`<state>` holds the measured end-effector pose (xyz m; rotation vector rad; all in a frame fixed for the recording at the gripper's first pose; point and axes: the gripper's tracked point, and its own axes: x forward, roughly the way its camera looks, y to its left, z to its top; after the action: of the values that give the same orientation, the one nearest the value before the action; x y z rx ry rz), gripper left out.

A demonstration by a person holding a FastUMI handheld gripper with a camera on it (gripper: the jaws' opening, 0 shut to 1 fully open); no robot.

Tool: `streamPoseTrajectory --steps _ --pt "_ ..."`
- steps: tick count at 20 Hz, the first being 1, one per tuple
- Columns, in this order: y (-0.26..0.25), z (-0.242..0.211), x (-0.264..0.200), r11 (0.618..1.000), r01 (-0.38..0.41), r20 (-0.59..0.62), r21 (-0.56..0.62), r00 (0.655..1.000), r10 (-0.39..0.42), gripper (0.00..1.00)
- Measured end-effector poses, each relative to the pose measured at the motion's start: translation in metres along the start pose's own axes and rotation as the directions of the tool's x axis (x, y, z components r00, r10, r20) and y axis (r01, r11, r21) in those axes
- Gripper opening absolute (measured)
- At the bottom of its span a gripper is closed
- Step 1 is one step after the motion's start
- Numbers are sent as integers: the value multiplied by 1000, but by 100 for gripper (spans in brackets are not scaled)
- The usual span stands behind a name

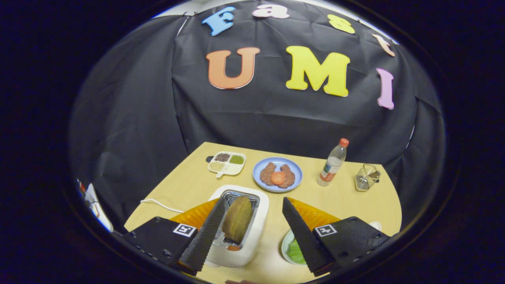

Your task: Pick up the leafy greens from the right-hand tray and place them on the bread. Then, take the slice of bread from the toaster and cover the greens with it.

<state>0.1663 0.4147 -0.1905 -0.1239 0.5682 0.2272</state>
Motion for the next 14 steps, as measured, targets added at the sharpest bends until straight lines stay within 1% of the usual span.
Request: streamPoseTrajectory --steps 5,6,9,10,13,14 --pt "19 -20 33 1000 -6 -108 13 994 7 93" --pt "19 -26 37 1000 -2 -127 15 992 4 87" --pt "22 -35 51 999 23 -182 25 983 -18 74" --pt "22 -38 54 999 34 -201 27 979 -28 61" --pt "24 -43 59 997 62 -241 39 969 -51 46" --pt "25 -45 58 996 70 -252 56 966 -54 37"
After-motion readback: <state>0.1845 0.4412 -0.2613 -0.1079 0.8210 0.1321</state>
